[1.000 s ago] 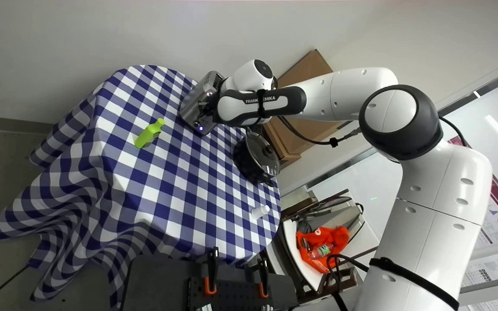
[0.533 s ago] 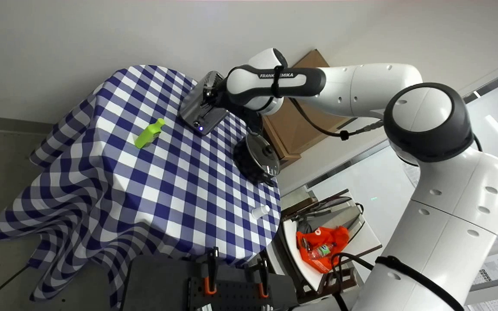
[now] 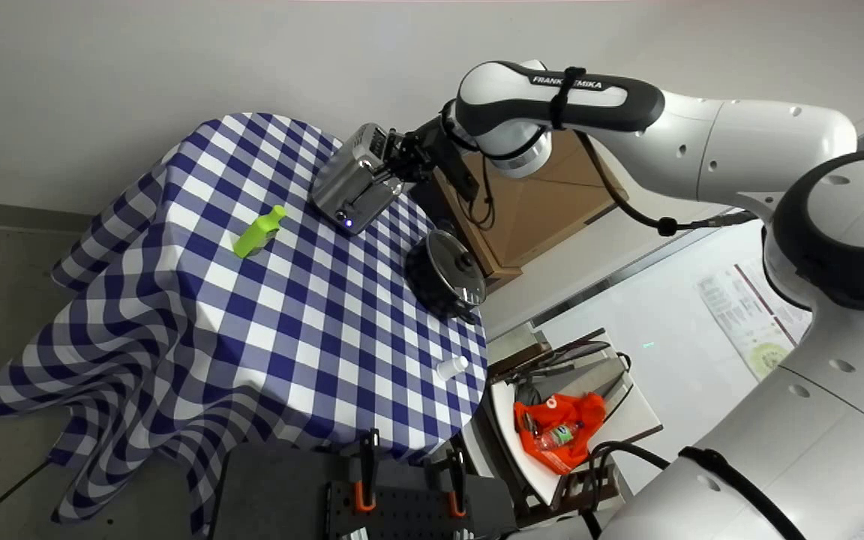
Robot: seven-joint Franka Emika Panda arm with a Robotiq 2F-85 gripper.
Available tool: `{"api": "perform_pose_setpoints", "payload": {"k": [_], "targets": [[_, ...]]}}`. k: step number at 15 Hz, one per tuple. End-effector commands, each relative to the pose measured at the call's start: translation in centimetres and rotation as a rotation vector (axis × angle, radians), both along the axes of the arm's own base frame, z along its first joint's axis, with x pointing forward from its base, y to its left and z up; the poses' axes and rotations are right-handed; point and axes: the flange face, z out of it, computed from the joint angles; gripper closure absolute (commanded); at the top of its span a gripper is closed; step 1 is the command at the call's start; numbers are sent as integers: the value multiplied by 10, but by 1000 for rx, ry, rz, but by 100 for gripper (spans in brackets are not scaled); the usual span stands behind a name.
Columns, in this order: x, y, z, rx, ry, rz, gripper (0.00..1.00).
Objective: Push the lever on the toaster downwards.
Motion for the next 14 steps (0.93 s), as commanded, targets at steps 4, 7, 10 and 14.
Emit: {"api": "perform_pose_setpoints", "payload": {"k": [4, 7, 10, 14], "targets": [[-69, -38, 37, -54, 156, 83, 100], [-88, -54, 55, -104, 134, 75, 100], [-99, -69, 71, -140, 87, 20, 74], [-105, -79, 84, -105, 72, -57, 52]]}}
